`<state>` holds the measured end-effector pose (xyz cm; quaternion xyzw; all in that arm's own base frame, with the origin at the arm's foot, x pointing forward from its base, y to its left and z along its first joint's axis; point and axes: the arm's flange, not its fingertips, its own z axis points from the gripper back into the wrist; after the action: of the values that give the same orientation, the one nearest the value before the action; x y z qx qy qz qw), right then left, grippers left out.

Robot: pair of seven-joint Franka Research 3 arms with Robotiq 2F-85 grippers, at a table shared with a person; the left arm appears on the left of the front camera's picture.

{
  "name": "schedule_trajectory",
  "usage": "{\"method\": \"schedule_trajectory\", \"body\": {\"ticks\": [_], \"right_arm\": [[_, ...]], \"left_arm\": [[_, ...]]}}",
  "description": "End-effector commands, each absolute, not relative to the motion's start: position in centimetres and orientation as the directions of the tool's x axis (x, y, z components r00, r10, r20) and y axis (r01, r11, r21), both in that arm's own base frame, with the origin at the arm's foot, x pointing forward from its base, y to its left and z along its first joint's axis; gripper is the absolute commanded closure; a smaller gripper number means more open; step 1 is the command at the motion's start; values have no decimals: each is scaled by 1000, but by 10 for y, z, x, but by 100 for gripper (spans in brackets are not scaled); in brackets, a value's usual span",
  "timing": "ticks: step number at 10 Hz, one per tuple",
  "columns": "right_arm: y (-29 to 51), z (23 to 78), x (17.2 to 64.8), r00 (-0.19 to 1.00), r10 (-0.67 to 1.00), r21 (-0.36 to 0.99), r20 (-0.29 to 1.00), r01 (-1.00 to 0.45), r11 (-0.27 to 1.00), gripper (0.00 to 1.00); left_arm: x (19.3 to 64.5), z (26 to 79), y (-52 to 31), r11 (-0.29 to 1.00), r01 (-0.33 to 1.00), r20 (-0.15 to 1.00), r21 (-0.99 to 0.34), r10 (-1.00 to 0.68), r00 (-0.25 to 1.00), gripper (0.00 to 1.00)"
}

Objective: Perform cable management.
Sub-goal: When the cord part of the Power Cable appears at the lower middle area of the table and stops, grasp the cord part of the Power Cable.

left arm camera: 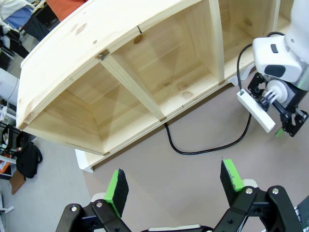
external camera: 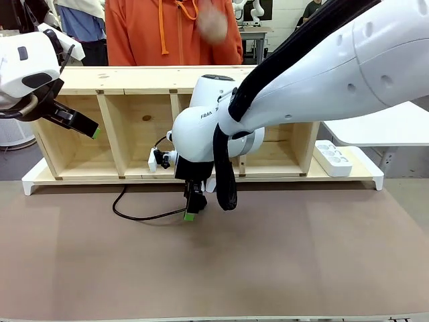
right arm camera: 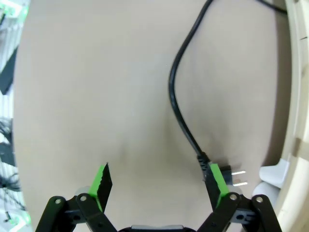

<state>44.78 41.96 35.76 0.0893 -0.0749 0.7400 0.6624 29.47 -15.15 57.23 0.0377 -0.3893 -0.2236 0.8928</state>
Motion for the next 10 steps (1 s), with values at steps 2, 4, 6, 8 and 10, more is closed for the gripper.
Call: {"method": "schedule_trajectory", "body": {"ticks": [2, 4, 6, 8, 10], "right_arm": [[434, 351, 464, -147, 974, -12, 174, -989, -147, 0], [437, 341, 470, -158, 976, -7, 150, -987, -159, 0], [436, 332, 477, -149, 982, -12, 113, -989, -149, 0], [434, 325, 483, -143, 985, -11, 99, -990, -143, 0], [433, 323, 486, -143, 986, -17, 91, -990, -142, 0]], "left_arm": [[293, 573, -151, 895, 367, 670, 254, -436, 600, 0], [293, 573, -151, 895, 367, 670, 254, -436, 600, 0], [293, 573, -151, 895, 367, 670, 254, -436, 600, 0], [293, 573, -151, 895, 367, 670, 254, -436, 600, 0], [293, 573, -151, 895, 367, 670, 254, -436, 600, 0]]}}
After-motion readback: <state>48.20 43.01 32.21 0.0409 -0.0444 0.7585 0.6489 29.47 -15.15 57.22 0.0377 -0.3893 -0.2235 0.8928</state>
